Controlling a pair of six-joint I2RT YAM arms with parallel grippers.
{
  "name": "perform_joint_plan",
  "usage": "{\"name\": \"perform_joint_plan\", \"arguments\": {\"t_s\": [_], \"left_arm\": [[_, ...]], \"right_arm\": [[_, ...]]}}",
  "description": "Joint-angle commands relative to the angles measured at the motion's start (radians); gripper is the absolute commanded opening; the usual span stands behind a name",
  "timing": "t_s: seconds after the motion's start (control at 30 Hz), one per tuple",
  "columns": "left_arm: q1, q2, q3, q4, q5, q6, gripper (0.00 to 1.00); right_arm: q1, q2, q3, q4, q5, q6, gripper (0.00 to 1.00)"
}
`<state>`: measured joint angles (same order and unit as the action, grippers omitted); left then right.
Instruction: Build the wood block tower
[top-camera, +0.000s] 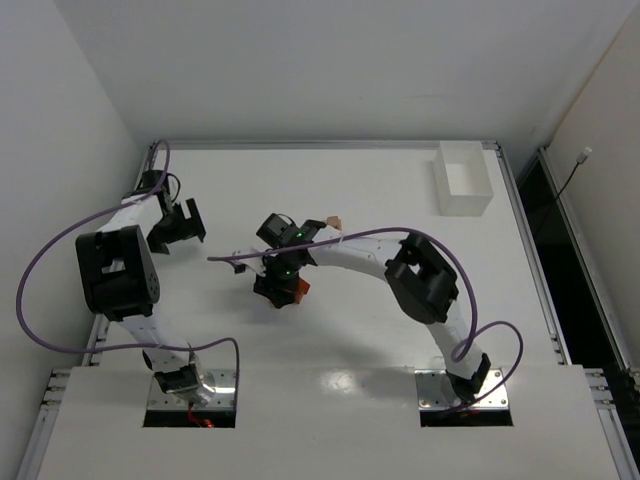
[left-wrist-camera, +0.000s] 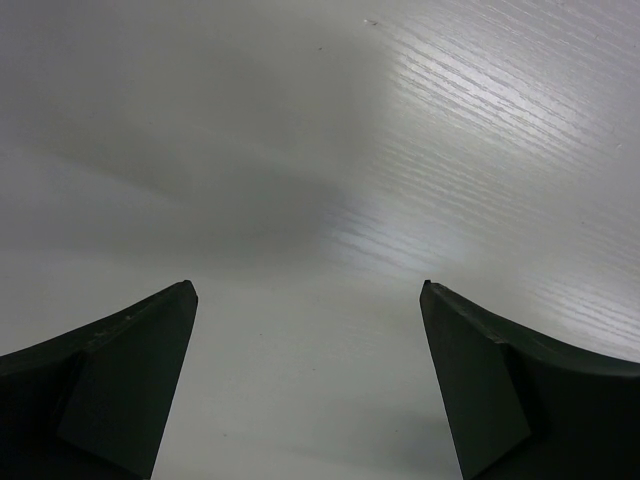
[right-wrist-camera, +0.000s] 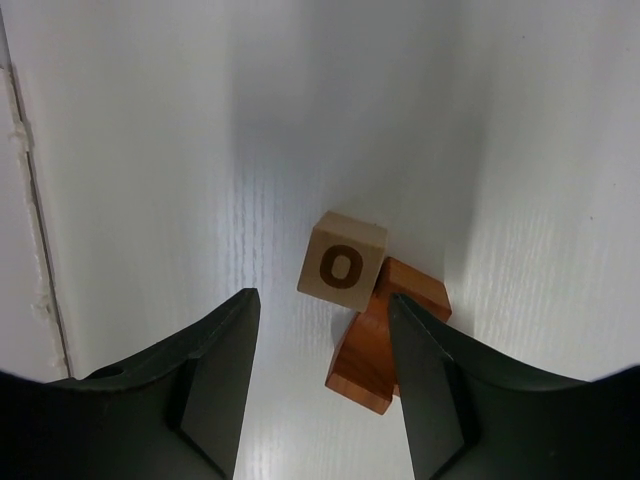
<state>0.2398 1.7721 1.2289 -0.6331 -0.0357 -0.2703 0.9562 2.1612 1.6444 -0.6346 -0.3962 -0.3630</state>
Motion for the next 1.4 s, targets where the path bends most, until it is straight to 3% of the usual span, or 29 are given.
{"name": "perform_joint_plan", "arguments": {"t_s": [0.0,0.77,0.87,0.9,1.0,1.23,1.37], "left_arm": [[0.016,0.009,0.024,0.018,0.011,0.003,0.93],[0.016,0.058,0.034,0.018,0.03,0.003,0.93],[0.016,0.058,0.034,0.018,0.03,0.003,0.93],[0.016,0.058,0.034,0.018,0.039,0.003,0.93],[0.016,0.067,0.034,0.018,0.039,0.003,0.93],[0.007,0.015,0.034,0.018,0.048,0.003,0.93],[-0.063,-0.089,-0.003,0.055,-0.01,0.013,0.93]], "right_arm": [[0.023,-0.001,0.04,0.026,-0.021,-0.002,0.51],[0.032,0.088,0.081,0.015,-0.001,-0.011,0.53],[0.032,0.088,0.081,0.015,0.009,-0.011,0.37],[0.032,0.088,0.072,0.025,0.01,-0.011,0.21],[0.023,0.068,0.063,0.044,0.04,-0.002,0.0],[-0.014,-0.053,0.077,0.079,0.163,0.073,0.0],[-0.115,-0.097,0.197,0.012,0.289,0.296,0.0]]}}
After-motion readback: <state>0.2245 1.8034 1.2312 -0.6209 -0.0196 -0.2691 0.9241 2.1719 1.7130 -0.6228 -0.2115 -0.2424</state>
